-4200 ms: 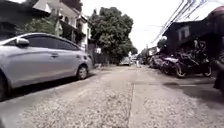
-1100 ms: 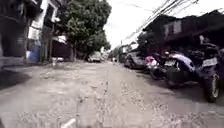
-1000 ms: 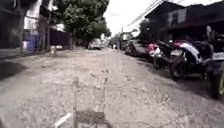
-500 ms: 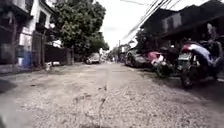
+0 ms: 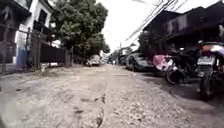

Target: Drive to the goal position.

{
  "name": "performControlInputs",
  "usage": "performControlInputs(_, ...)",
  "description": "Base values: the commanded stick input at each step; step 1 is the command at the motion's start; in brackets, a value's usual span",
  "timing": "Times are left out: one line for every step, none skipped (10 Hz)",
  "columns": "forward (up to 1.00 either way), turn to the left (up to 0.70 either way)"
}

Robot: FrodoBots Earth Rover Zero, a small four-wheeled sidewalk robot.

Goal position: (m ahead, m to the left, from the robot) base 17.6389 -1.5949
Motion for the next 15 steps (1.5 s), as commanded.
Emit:
performControlInputs(1.0, 0.0)
performControlInputs(1.0, 0.0)
performControlInputs(1.0, 0.0)
performControlInputs(1.0, 0.0)
performControlInputs(1.0, 0.0)
performControlInputs(1.0, 0.0)
performControlInputs(1.0, 0.0)
performControlInputs(1.0, 0.0)
performControlInputs(1.0, 0.0)
performControlInputs(1.0, 0.0)
performControlInputs(1.0, 0.0)
performControlInputs(1.0, 0.0)
performControlInputs(1.0, 0.0)
performControlInputs(1.0, 0.0)
performControlInputs(1.0, 0.0)
